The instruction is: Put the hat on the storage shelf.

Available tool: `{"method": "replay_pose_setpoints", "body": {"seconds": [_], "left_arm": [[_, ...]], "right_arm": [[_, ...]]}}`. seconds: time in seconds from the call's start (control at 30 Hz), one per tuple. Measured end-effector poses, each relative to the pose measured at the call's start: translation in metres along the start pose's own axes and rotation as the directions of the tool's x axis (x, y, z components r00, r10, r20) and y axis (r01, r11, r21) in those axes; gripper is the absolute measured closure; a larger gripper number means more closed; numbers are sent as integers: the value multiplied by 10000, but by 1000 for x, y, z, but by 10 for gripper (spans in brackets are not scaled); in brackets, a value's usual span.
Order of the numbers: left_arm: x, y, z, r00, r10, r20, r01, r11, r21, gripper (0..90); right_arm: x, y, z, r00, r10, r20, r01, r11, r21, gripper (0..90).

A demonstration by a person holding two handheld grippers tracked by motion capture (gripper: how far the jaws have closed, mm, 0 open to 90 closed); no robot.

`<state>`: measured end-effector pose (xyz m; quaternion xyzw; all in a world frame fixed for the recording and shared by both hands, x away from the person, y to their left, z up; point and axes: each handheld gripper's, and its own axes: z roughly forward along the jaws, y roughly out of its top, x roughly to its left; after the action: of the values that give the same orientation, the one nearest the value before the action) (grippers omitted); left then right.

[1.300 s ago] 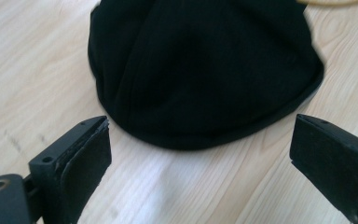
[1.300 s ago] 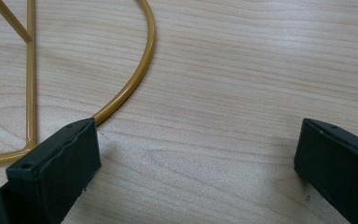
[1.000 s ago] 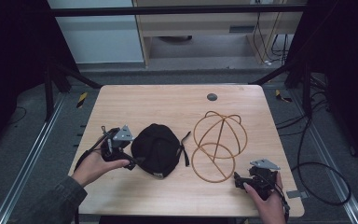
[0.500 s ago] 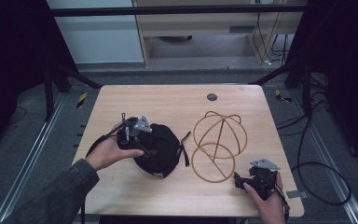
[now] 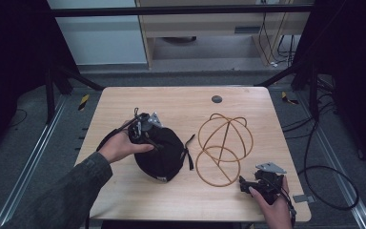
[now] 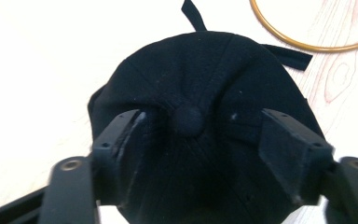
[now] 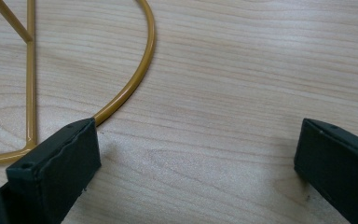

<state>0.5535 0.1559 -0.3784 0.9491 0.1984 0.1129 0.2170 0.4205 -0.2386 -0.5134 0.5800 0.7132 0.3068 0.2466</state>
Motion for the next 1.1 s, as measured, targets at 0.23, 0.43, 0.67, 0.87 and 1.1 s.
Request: {"method": "replay_pose_setpoints", "body": {"seconds": [0.23,0.43,0.67,0.87,1.1], "left_arm": [[5,3,10,9997,-135,211,129,9995,280,426],[6,1,9,9994,-211,261,204,9994,275,666],[6,-5,-10,9987,-406,297,417,9983,-398,727],[2,-8,-38,9986,-490,208,510,9928,-1088,730],[-5,-11,-69,9996,-243,-168,214,9872,-1578,731]], "right_arm": [[0,0,0,10000,-61,15,61,10000,-14,4],[0,0,0,10000,-7,1,7,10000,0,4],[0,0,0,10000,-44,-10,44,10000,-32,4],[0,0,0,10000,-28,-11,28,10000,-29,4],[0,0,0,10000,-7,-11,7,10000,-23,4]]}}
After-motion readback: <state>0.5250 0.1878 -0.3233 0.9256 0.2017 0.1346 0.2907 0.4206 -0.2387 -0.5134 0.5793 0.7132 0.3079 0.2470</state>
